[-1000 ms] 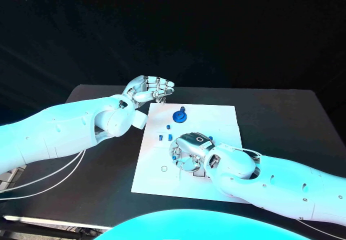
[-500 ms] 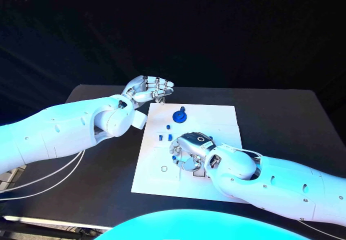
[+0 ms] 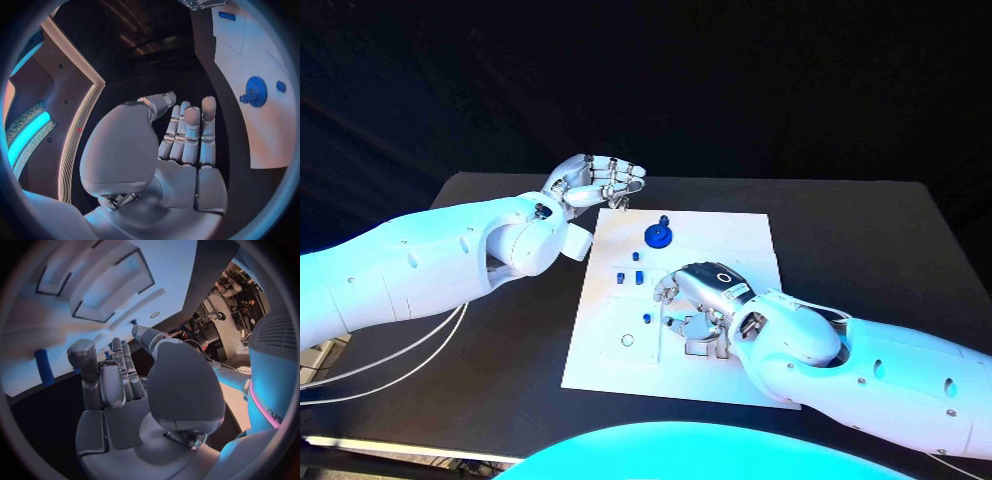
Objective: Assemble the parts on the task board
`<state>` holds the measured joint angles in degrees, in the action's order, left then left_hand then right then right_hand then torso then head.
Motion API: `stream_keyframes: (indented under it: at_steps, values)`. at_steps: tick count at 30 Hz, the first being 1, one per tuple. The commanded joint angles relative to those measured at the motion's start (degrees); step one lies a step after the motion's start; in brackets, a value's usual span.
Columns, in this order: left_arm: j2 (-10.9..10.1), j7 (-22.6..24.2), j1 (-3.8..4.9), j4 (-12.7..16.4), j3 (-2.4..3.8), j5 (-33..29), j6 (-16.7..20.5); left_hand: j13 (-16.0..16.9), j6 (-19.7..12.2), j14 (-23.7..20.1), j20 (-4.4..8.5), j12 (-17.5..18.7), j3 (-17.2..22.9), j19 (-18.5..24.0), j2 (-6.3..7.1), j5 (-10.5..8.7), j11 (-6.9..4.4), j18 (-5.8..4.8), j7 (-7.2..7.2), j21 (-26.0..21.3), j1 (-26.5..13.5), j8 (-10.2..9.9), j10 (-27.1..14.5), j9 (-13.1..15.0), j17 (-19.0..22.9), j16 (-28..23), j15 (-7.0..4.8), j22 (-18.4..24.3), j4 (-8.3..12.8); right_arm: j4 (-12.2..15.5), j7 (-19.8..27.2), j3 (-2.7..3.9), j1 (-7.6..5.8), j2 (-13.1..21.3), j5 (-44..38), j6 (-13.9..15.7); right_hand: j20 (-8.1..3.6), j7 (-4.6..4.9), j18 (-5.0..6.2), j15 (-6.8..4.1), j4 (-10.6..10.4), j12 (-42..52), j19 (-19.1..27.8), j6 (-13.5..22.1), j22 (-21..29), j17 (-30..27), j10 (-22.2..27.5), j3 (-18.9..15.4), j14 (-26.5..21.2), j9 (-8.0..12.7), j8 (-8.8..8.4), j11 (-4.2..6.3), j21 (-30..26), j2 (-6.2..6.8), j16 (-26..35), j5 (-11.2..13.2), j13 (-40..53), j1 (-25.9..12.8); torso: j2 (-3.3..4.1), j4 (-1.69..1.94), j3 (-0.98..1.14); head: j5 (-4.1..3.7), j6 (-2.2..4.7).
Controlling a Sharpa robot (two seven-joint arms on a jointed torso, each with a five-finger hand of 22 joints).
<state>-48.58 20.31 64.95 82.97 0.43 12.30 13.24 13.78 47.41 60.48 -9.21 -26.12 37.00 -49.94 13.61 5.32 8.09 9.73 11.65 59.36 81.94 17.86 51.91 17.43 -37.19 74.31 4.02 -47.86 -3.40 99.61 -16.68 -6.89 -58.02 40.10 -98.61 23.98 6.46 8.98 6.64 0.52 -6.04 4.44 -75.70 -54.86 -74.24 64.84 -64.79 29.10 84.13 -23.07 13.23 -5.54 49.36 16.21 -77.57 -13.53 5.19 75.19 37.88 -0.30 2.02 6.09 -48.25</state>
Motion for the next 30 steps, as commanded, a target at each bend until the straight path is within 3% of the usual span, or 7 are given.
stream_keyframes:
  at_steps: [1,8,10,11,13,16,30]
  values:
    - [-0.1,0.2,0.03,0.1,0.03,-0.3,-1.0,-0.1,-0.5,-0.2,-0.29,-0.4,-0.3,0.3,-0.16,-0.12,0.0,0.81,0.09,-0.3,-0.4,-0.1,-0.4,-0.1,0.1,0.1,-0.01,0.0,0.0,1.8,1.2,0.44,-1.51,2.9,3.6,-1.1,0.13,-0.12,0.48,0.34,0.0,0.5,-0.2,0.4,-0.1,0.3,0.8,-1.1,0.3,0.1,-0.43,-0.06,0.1,0.01,0.0,0.2,-0.1,0.7,0.03,-0.11,-0.07,-0.35,0.46]
    - [-0.2,0.2,0.03,0.1,0.02,-0.3,-1.0,-0.1,-0.5,-0.2,-0.31,-0.4,-0.3,0.3,-0.14,-0.14,0.01,0.81,0.09,-0.3,-0.4,-0.1,-0.5,-0.1,0.1,0.1,0.01,0.0,0.0,1.6,3.5,1.02,-5.19,7.8,8.9,-4.6,0.19,0.03,0.41,0.45,0.0,0.9,-0.5,1.2,-0.2,0.7,2.5,-2.7,0.5,0.5,-1.23,-0.25,0.1,-0.31,-0.5,0.3,-0.2,2.1,0.0,-0.17,-0.04,-0.8,0.85]
    - [-0.2,0.2,0.02,0.1,0.02,-0.3,-1.0,-0.1,-0.5,-0.2,-0.31,-0.4,-0.3,0.3,-0.14,-0.14,0.01,0.81,0.09,-0.3,-0.4,-0.1,-0.5,-0.1,0.1,0.1,0.01,0.0,0.0,0.7,4.1,1.09,-5.81,8.7,9.4,-5.3,0.44,0.31,0.59,0.83,-0.8,1.8,-0.2,2.7,0.3,-0.1,5.1,-7.7,0.1,0.9,-2.34,-0.52,-1.3,-1.03,-0.3,-0.5,-0.6,3.4,0.02,-0.14,-0.03,-0.87,0.94]
    - [-0.2,0.2,0.02,0.1,0.02,-0.3,-1.0,-0.1,-0.5,-0.2,-0.31,-0.4,-0.3,0.3,-0.14,-0.14,0.01,0.81,0.09,-0.3,-0.4,-0.1,-0.5,-0.1,0.1,0.1,0.01,0.0,0.0,0.3,4.4,1.12,-6.02,9.0,9.6,-5.7,0.86,0.35,0.55,0.83,-2.0,3.2,0.0,2.8,0.6,-0.4,6.8,-12.6,-0.2,1.0,-2.58,-0.86,-2.4,-2.64,-0.3,-0.9,-0.8,5.7,0.06,-0.08,0.0,-0.94,1.02]
    - [-0.2,0.2,0.02,0.1,0.02,-0.3,-1.1,-0.1,-0.5,-0.2,-0.31,-0.4,-0.3,0.3,-0.14,-0.14,0.01,0.81,0.09,-0.3,-0.4,-0.1,-0.5,-0.1,0.1,0.1,0.01,0.0,0.0,-0.5,4.7,1.14,-6.28,9.2,9.7,-6.5,0.83,0.43,0.86,1.18,-4.5,4.7,0.3,3.0,0.9,-1.1,9.0,-18.3,-0.5,1.2,-2.94,-1.0,-3.7,-3.68,-0.3,-0.7,-1.0,8.4,0.1,-0.04,0.04,-0.96,1.07]
    - [-0.2,0.2,0.02,0.1,0.01,-0.3,-1.1,-0.1,-0.5,-0.2,-0.31,-0.4,-0.3,0.3,-0.14,-0.14,0.01,0.81,0.09,-0.3,-0.4,-0.1,-0.5,-0.1,0.1,0.1,0.01,0.0,0.0,-1.7,5.0,1.16,-6.43,9.3,9.5,-7.6,0.96,0.28,0.97,1.32,-7.9,6.6,0.5,2.9,1.1,-1.8,11.0,-22.2,-0.9,1.3,-3.14,-1.14,-4.8,-4.23,-0.3,-0.4,-1.2,11.7,0.13,-0.05,0.07,-1.02,1.02]
    - [-0.4,0.1,0.02,0.3,0.0,-0.3,-1.1,-0.1,-0.6,-0.3,-0.34,-0.4,-0.4,0.3,-0.12,-0.14,0.04,0.81,0.1,-0.4,-0.4,0.0,-0.6,-0.1,0.2,0.1,0.03,0.0,-0.1,-3.7,4.4,1.11,-6.28,8.4,8.5,-10.1,0.49,0.03,0.4,0.71,-10.5,10.6,-1.5,0.5,-0.6,0.1,9.4,-21.6,0.2,1.3,-2.41,-0.46,-1.1,-5.45,-1.6,-0.3,-0.9,14.8,0.15,-0.04,0.0,-0.96,0.84]
